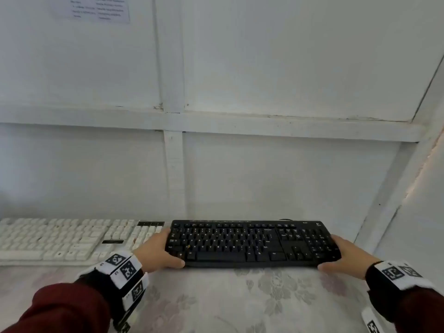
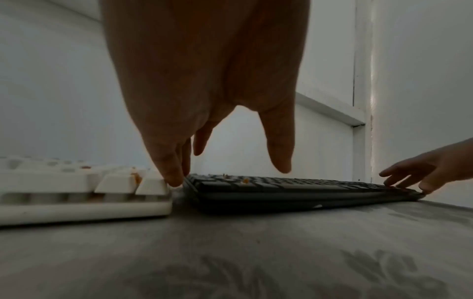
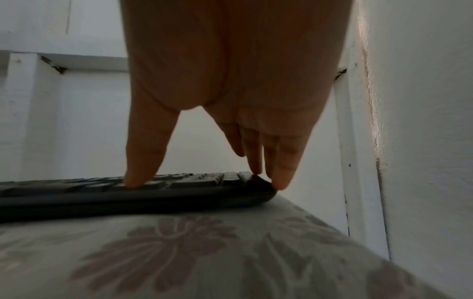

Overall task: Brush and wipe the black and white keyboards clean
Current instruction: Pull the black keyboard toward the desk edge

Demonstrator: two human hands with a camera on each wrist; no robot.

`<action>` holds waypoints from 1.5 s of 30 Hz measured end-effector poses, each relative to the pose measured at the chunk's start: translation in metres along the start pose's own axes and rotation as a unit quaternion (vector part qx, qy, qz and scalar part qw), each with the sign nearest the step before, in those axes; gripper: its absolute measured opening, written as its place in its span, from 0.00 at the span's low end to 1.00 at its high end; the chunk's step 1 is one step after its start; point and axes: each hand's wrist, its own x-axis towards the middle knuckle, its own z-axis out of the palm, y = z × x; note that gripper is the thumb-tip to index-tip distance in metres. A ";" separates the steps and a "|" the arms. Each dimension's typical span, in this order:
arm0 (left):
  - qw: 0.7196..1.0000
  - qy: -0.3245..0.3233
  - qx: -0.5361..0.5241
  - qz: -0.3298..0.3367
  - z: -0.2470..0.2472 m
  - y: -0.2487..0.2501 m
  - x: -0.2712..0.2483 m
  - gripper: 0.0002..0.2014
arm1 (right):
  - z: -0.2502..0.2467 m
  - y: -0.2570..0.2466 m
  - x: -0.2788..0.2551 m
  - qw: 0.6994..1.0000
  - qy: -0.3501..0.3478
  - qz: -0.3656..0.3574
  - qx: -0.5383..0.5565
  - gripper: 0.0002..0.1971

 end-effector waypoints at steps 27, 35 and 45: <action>0.985 0.004 0.150 -0.084 0.019 0.014 -0.019 0.57 | -0.005 0.026 0.001 0.992 -0.024 0.099 -0.072 0.64; 0.991 -0.017 0.115 -0.068 0.022 0.006 -0.062 0.49 | -0.001 0.028 -0.045 0.991 -0.053 0.094 -0.078 0.58; 0.993 -0.015 0.114 -0.042 0.023 -0.009 -0.121 0.40 | 0.021 0.020 -0.094 0.993 -0.057 0.080 -0.065 0.53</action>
